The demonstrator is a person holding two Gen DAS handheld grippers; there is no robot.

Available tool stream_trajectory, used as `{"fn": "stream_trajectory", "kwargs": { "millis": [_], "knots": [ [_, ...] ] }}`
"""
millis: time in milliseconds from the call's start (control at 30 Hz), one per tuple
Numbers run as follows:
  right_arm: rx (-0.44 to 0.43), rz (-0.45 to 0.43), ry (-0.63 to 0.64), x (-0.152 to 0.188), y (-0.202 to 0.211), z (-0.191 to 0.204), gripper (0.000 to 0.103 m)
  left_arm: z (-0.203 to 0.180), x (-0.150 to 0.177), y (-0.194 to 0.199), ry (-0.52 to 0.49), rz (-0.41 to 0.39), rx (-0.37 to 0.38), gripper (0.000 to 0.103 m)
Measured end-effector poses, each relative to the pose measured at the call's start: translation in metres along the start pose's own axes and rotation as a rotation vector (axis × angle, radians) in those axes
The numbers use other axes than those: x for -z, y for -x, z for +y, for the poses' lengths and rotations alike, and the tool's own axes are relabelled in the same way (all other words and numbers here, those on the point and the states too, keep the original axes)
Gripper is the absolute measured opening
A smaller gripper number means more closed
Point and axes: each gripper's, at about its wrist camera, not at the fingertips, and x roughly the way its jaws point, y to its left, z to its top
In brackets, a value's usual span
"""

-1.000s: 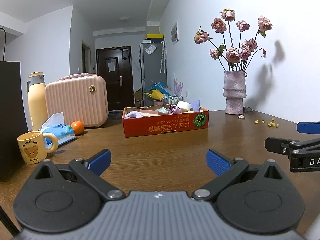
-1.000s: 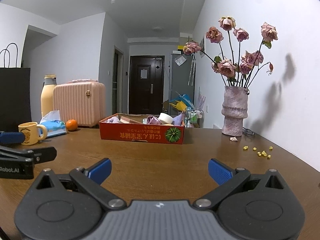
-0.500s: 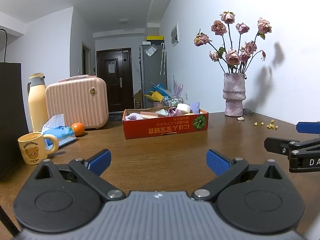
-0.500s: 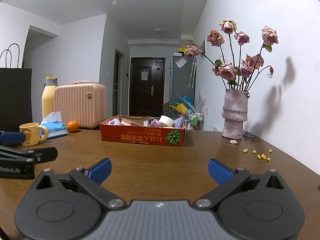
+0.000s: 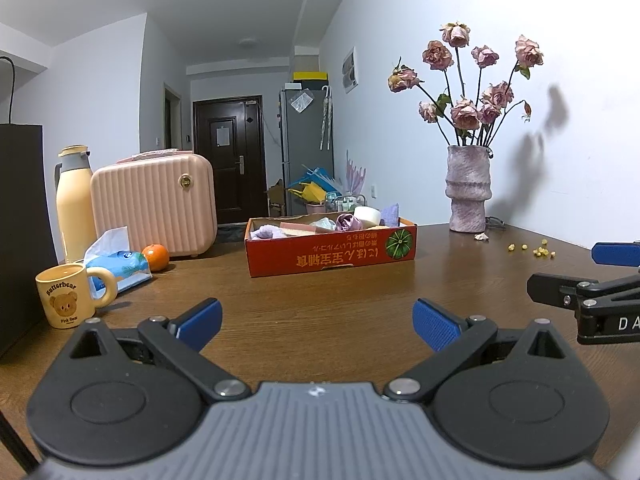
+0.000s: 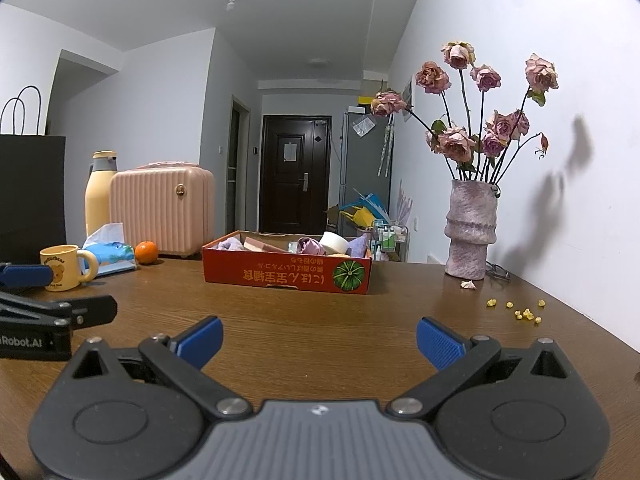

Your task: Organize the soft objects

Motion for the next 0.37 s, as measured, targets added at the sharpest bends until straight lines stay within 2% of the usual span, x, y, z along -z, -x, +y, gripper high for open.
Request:
{"fn": "stream_trajectory", "kwargs": {
  "millis": [367],
  "knots": [
    [-0.001, 0.01, -0.001, 0.0024, -0.003, 0.0002, 0.103, -0.0005, 0.0024, -0.0003, 0.004, 0.003, 0.003, 0.103]
  ]
}}
